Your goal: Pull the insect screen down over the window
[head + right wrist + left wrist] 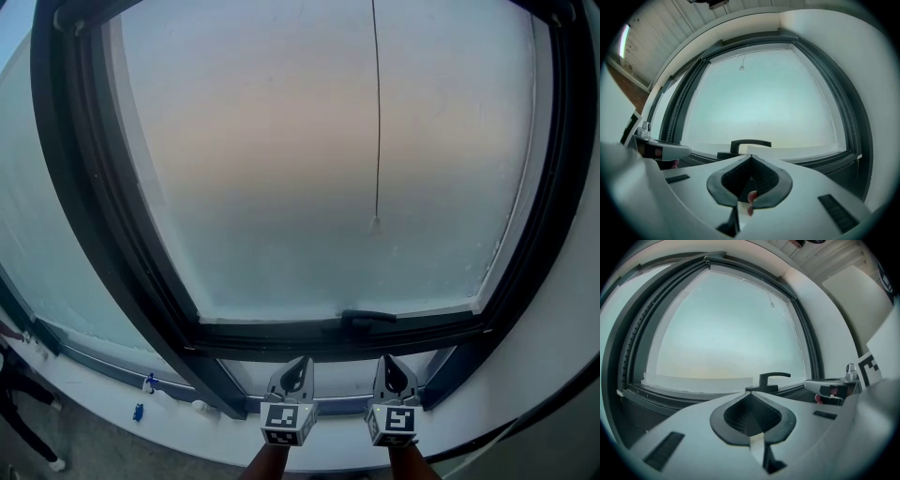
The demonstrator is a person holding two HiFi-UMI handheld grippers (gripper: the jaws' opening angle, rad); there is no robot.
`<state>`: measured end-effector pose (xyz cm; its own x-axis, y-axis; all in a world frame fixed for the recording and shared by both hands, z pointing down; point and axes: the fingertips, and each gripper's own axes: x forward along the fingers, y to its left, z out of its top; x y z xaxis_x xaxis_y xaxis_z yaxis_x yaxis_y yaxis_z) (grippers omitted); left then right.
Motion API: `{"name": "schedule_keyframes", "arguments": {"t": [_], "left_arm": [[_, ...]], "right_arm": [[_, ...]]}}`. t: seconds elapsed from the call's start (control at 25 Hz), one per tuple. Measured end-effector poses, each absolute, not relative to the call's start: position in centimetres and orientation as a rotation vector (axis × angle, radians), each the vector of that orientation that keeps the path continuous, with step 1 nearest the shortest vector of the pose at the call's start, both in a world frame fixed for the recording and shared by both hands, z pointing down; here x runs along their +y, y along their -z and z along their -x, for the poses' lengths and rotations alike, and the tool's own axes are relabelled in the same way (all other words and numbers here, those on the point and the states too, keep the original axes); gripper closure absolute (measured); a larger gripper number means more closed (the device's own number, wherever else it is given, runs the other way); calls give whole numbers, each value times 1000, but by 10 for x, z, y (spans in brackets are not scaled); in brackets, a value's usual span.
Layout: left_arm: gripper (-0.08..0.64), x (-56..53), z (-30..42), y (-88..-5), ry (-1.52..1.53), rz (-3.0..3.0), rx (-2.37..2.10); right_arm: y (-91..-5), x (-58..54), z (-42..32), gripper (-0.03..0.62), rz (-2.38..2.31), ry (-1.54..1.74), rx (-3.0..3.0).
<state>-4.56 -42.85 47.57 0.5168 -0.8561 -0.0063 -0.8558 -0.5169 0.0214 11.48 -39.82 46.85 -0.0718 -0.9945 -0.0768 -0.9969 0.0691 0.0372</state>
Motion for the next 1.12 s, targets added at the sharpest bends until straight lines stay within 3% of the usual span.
{"name": "schedule_keyframes", "arguments": {"t": [0.68, 1.12], "left_arm": [[563, -446, 10, -447, 56, -2784, -1602], [563, -470, 6, -377, 184, -2897, -1674]], "right_arm": [[-438, -425, -114, 591, 1971, -274, 2393], [-371, -440, -122, 590, 1876, -424, 2315]]}}
